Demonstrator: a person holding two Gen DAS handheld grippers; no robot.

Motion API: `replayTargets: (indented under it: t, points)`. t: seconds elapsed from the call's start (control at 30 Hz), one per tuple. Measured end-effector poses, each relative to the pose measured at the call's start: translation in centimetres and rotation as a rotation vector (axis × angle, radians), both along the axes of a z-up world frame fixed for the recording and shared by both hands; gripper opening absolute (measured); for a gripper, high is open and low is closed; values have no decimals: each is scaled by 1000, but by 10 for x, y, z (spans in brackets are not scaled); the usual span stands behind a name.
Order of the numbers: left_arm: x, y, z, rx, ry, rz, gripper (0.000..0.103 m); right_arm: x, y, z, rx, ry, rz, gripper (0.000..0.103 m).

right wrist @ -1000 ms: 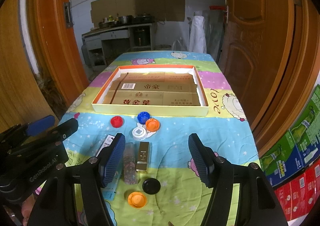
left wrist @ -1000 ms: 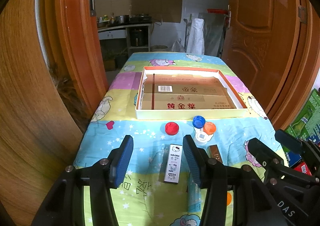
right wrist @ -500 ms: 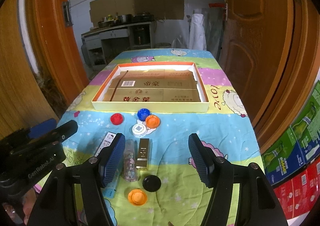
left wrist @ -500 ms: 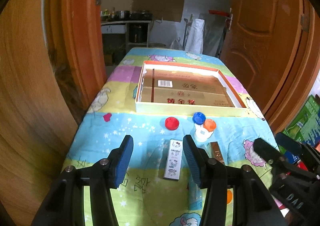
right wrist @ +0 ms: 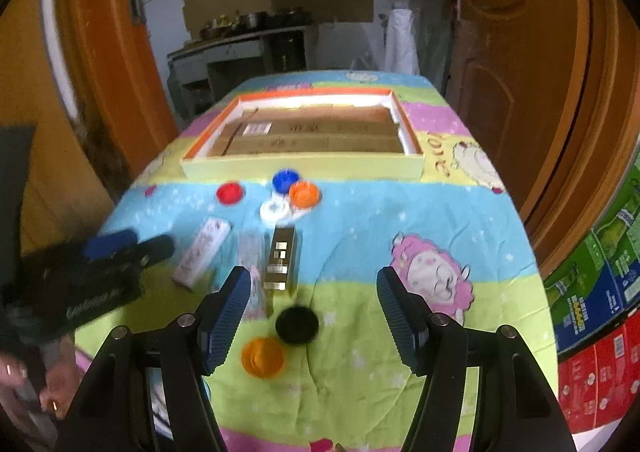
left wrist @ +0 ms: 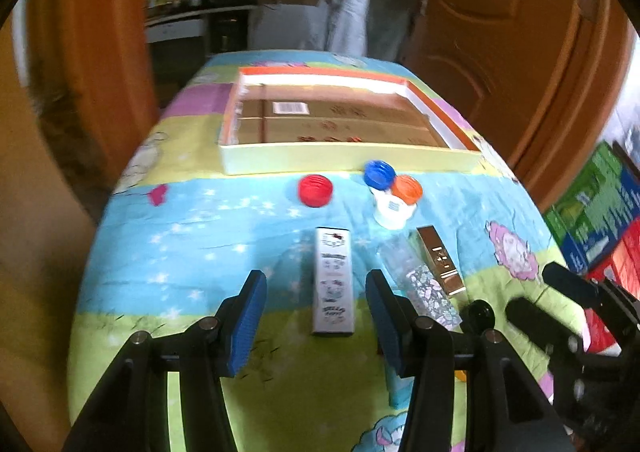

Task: Organize rigid objects
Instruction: 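Grasp the white Hello Kitty box with the left tool while the right tool grasps the orange cap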

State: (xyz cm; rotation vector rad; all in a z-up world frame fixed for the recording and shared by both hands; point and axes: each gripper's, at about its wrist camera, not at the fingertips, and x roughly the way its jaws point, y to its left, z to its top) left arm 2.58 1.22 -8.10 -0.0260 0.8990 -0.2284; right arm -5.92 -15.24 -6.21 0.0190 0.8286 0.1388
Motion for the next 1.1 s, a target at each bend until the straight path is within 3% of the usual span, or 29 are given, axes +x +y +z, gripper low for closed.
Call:
replayTargets:
  t: [0.33,0.6,0.87,0.93,1.0,1.1]
  points:
    - [22,-16,-28,22,47,-42,43,-9,5,-21,-1,52,76,68]
    - [17,-15,-29,45,3,-50,37,-10,16,-35,-19,103,123,68]
    - [15,-5,-30,6,-20,-35,26,-8,23,-46,-38,131,134,67]
    - [15,-2,-29,-14,-16,-33,26,-9,25,-46,-45,127,134,57]
    - [15,0,-30,-23,-16,-29,26,-11,26,-45,-55,117,134,41]
    - [14,3,-29,-38,-12,-14,26,-12,24,-44,-53,113,133,31]
